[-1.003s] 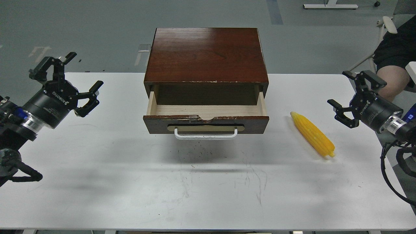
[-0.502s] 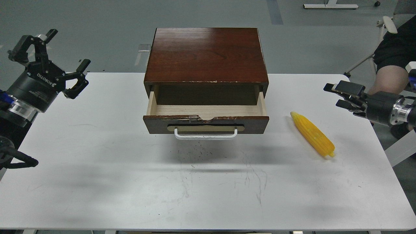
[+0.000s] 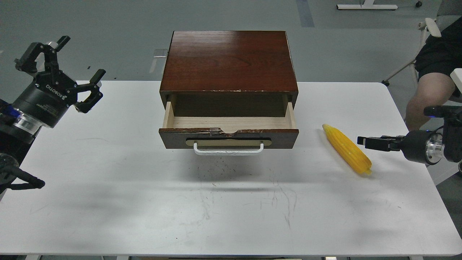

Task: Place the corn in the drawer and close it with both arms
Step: 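Close the right gripper around the yellow corn cob, then lift the corn with the right gripper and carry it over the open drawer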

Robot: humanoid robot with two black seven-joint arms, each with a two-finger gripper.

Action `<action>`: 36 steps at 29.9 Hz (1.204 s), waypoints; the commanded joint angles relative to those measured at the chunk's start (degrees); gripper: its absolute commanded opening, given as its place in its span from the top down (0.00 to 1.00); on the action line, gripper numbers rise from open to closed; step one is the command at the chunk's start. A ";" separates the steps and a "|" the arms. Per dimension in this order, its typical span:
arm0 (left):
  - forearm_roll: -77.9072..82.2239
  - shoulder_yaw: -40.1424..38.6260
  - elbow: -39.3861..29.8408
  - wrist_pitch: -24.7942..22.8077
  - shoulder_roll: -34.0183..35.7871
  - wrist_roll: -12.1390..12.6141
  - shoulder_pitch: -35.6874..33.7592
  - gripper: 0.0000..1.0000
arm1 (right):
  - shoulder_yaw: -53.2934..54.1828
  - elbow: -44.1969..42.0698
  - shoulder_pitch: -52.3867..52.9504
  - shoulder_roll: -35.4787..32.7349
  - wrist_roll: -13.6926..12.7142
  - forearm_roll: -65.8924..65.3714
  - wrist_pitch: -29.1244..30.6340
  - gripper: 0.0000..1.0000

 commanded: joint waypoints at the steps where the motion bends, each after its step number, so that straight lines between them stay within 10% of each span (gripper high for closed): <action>1: 0.00 -0.09 -0.16 0.00 -0.05 0.01 0.04 0.00 | -2.06 -0.65 -0.23 2.16 -0.01 0.03 -1.79 0.00; 13: 0.09 -0.09 -0.16 0.00 -0.05 0.01 0.22 0.00 | -5.75 -1.97 -0.58 5.94 -0.01 0.03 -4.08 0.11; 26: 3.60 -0.44 -0.16 0.00 -0.05 0.01 0.22 0.00 | -5.76 -0.91 -1.11 5.24 -0.01 0.82 -4.17 0.83; 36: 3.60 -0.70 -0.16 0.00 -0.05 0.01 0.13 0.00 | -2.33 10.34 14.97 -3.37 -0.01 8.30 -3.29 0.83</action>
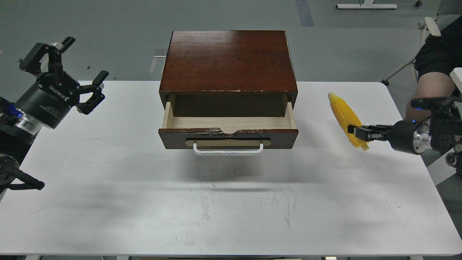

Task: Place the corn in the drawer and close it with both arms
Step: 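Lift the corn with the right gripper and carry it over the open drawer, then lower the corn into the drawer and open the right gripper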

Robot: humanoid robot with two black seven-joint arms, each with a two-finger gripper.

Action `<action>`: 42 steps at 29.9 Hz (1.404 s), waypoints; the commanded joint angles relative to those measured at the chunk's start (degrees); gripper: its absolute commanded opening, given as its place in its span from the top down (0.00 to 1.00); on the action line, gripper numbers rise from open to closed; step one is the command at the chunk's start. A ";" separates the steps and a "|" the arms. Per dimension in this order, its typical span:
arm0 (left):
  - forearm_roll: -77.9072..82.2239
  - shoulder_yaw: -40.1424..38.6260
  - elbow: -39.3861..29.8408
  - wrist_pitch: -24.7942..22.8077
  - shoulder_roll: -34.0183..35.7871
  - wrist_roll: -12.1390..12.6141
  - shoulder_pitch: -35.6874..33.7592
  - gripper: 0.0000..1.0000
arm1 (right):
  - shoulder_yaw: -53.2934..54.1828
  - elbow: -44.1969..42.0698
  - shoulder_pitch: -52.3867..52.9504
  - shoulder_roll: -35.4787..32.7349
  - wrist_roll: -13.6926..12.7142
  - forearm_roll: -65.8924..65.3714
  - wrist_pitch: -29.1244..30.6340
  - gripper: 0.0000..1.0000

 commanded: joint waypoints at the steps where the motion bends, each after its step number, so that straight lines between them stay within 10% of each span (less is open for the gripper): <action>1: 0.01 0.01 0.01 0.00 -0.02 0.00 0.01 0.00 | -0.42 4.48 9.18 -1.76 0.00 4.97 0.86 0.83; 16: 0.01 -0.43 0.01 0.00 0.51 0.00 0.01 0.00 | -17.37 11.87 42.95 22.48 0.00 3.43 5.88 0.83; 34: 0.01 -0.96 -0.51 0.00 0.95 0.00 0.27 0.00 | -32.59 6.60 42.09 37.18 0.00 -14.35 -8.80 0.82; 42: 0.01 -0.96 -0.51 0.00 1.30 0.00 0.27 0.00 | -32.77 5.72 39.98 38.23 0.00 -14.17 -8.80 0.58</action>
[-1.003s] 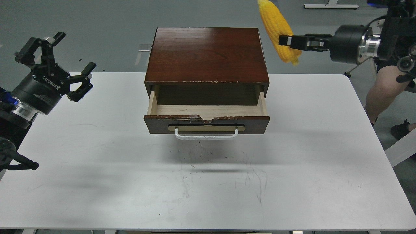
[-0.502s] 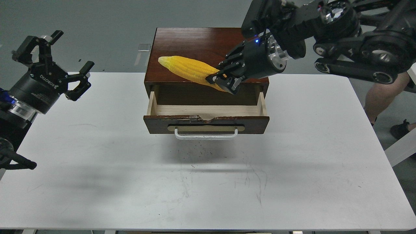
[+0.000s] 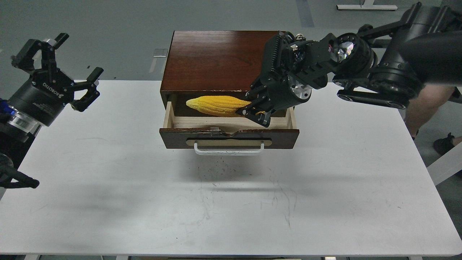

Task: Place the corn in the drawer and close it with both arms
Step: 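Lower the corn into the drawer and open the right gripper, then withdraw the right gripper up and back from the drawer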

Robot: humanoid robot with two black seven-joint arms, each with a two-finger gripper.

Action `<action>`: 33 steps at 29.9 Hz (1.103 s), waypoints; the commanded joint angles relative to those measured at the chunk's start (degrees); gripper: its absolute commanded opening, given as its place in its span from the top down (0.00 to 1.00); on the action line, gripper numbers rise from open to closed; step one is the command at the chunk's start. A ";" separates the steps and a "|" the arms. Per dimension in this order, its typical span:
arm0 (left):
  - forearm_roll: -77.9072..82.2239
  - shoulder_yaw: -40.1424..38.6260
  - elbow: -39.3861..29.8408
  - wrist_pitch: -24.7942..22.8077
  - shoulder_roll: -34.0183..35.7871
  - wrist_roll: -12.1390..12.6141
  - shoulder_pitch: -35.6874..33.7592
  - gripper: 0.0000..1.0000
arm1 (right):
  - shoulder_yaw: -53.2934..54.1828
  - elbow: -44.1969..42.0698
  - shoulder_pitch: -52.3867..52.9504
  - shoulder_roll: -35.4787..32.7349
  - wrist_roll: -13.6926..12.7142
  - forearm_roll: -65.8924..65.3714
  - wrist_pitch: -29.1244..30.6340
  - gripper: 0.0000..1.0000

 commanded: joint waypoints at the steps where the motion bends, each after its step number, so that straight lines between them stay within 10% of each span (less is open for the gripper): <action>1: 0.00 0.01 0.00 0.00 0.05 0.00 0.00 0.00 | -0.03 -0.30 -0.48 -0.02 0.00 0.03 0.02 0.53; 5: 0.00 0.01 0.00 0.00 0.05 0.00 0.00 0.00 | -0.03 -0.39 -0.57 -0.02 0.00 0.20 -0.41 0.16; 9: 0.00 0.01 0.00 0.00 0.05 0.00 0.00 0.00 | 0.06 -0.21 -0.57 -0.19 0.00 0.64 -0.86 0.05; 26: 0.00 0.01 0.00 0.00 -0.13 0.00 0.00 0.00 | 13.59 2.60 -0.47 -14.51 0.00 29.54 -0.33 0.00; 33: -0.61 0.01 0.18 0.00 -0.74 0.00 0.09 0.00 | 32.35 2.07 -20.64 -28.21 0.00 47.73 -0.15 0.00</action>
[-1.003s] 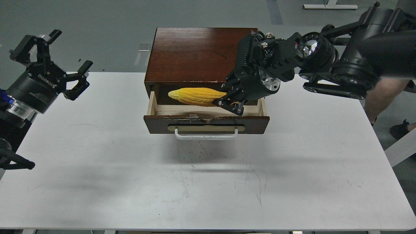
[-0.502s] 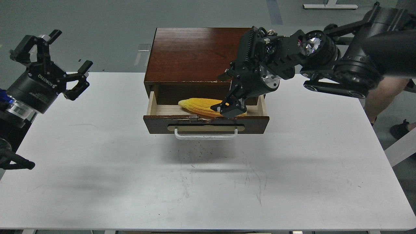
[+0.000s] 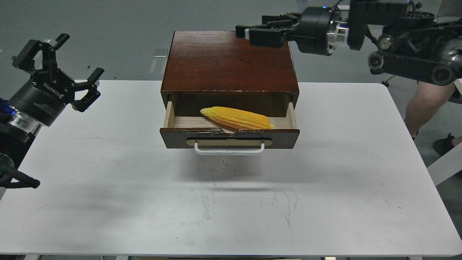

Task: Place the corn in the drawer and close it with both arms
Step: 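Withdraw the right gripper up and back from the drawer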

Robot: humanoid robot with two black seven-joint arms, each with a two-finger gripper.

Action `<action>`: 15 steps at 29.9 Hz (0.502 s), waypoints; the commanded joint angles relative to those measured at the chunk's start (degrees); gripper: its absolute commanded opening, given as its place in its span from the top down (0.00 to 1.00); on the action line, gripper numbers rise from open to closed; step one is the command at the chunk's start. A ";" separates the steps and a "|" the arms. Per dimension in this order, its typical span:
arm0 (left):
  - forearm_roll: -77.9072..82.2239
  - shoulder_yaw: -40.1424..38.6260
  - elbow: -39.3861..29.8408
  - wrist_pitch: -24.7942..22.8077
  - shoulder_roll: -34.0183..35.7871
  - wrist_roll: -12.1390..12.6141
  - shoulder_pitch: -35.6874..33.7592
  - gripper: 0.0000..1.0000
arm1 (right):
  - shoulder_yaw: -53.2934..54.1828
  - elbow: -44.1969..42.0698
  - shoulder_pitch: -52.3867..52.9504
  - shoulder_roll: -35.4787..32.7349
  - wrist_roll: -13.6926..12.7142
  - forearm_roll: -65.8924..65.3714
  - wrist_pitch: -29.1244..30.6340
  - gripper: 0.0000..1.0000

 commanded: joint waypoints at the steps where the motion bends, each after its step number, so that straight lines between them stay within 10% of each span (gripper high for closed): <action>1: -0.73 0.02 0.12 0.00 -0.32 0.00 0.08 0.00 | 14.92 -0.37 -15.12 -6.78 0.02 7.53 0.22 0.00; 15: 2.33 0.55 0.03 0.00 0.47 0.00 -0.09 0.00 | 38.53 -6.07 -46.63 -9.08 0.02 31.86 11.72 0.00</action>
